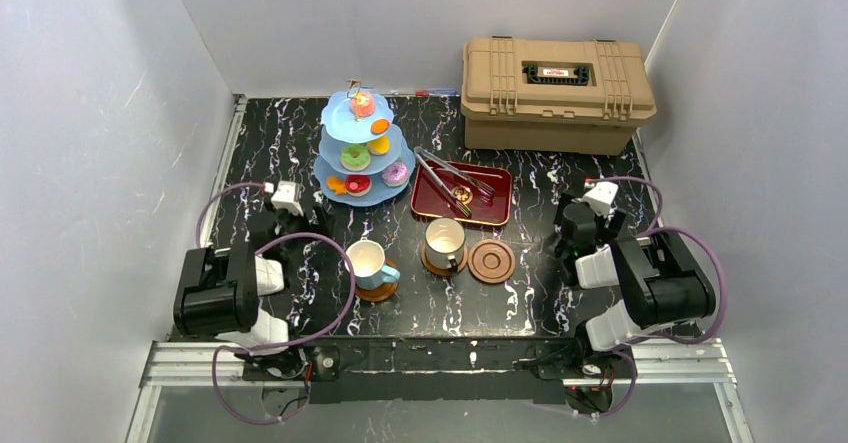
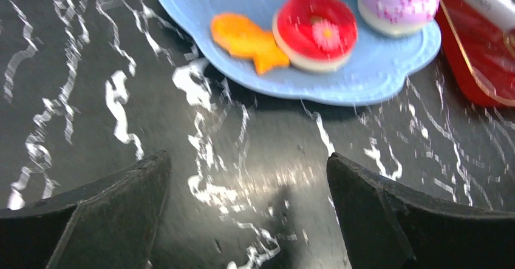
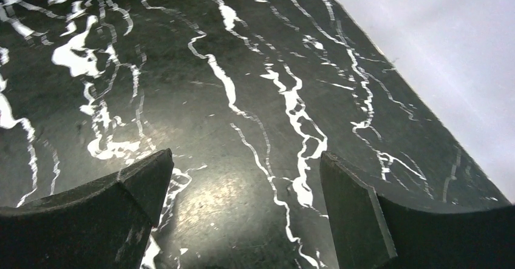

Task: Serve the afternoon tea
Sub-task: Reset both arms

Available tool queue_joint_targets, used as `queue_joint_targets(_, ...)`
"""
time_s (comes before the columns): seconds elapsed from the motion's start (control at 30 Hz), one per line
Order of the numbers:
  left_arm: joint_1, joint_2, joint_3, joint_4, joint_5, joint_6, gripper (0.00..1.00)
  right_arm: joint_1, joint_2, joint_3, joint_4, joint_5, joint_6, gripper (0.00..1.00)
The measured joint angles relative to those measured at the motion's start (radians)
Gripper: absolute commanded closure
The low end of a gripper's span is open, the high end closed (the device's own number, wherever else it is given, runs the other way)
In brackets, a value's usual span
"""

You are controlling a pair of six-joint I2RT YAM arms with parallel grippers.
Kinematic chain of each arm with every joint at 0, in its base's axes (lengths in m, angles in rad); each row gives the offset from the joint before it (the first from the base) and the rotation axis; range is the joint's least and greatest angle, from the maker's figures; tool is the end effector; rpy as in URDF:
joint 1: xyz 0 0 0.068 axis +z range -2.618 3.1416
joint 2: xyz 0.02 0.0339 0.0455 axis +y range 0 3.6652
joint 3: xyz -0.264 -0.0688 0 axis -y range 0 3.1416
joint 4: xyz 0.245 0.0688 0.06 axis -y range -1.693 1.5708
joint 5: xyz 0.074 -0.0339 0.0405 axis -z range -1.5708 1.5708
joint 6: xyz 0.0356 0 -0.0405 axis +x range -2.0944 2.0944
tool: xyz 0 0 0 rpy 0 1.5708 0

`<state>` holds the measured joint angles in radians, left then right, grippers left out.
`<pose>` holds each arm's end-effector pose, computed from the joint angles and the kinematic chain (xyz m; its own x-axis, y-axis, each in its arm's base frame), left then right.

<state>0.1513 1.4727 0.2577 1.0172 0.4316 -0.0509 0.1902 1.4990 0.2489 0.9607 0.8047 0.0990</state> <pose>0.2395 0.0215 0.1466 -0.2077 -0.0784 -0.9750 0.2583 0.9570 -0.1320 0.2305 0.0183 0.1351 -0.2248 0.0265 -0.9740 0.5721 0.8128 -0.1099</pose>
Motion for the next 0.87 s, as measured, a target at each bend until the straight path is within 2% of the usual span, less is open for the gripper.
queue_joint_targets(0.03, -0.006, 0.017, -0.039, 0.065, 0.002, 0.003, 0.02, 0.0, 0.013, -0.009, 0.028, -0.024, -0.01, 0.02)
queue_joint_targets(0.1, -0.017, 0.037, -0.076, 0.083, 0.0, 0.015, 0.02, 0.0, 0.019, -0.031, 0.084, -0.082, -0.032, 0.02)
queue_joint_targets(0.2, -0.034, 0.04, -0.038, 0.048, -0.016, 0.034, 0.02, 0.0, 0.085, -0.035, 0.176, -0.167, -0.073, 0.02)
queue_joint_targets(0.37, -0.051, 0.036, 0.02, 0.046, -0.048, 0.053, 0.02, -0.031, 0.121, 0.0, 0.164, -0.257, -0.083, 0.01)
queue_joint_targets(0.87, -0.054, 0.036, 0.019, 0.029, -0.059, 0.06, 0.02, -0.039, 0.121, 0.0, 0.172, -0.296, -0.084, 0.02)
